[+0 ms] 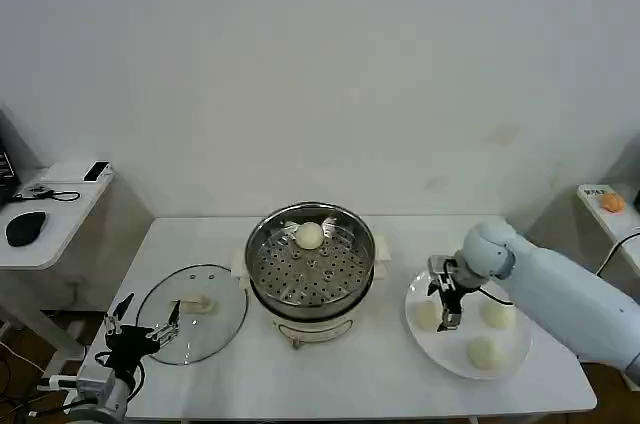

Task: Take steamed baozi put them in steamer then cover it.

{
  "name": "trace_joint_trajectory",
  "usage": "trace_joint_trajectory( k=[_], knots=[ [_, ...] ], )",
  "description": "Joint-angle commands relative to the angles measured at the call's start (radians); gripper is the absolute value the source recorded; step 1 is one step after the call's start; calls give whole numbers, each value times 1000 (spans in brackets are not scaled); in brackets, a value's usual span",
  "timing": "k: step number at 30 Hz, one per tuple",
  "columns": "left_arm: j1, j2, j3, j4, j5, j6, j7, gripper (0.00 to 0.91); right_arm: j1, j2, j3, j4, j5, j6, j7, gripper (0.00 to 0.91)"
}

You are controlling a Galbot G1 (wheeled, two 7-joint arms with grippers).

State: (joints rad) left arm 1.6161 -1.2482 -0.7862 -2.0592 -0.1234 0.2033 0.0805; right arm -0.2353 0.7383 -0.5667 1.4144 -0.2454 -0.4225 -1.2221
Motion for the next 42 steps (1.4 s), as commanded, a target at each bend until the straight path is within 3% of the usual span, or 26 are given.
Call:
trace_joint_trajectory(
  k=[1, 22, 23, 27, 42],
  knots=[
    [-2, 1, -1, 5, -1, -1, 0, 907, -6, 6, -2, -7, -12, 1, 5, 907],
    [-5, -2, 1, 22, 0, -4, 1, 907, -14, 34, 1, -45, -23, 12, 8, 907],
    [-5, -2, 2, 22, 0, -4, 1, 907, -13, 34, 1, -46, -23, 13, 5, 796],
    [-6, -3, 4, 24, 1, -5, 1, 907, -13, 33, 2, -48, -18, 14, 3, 695],
    [-17, -5, 4, 27, -2, -6, 3, 907, 7, 0, 17, -27, 6, 9, -2, 685]
  ],
)
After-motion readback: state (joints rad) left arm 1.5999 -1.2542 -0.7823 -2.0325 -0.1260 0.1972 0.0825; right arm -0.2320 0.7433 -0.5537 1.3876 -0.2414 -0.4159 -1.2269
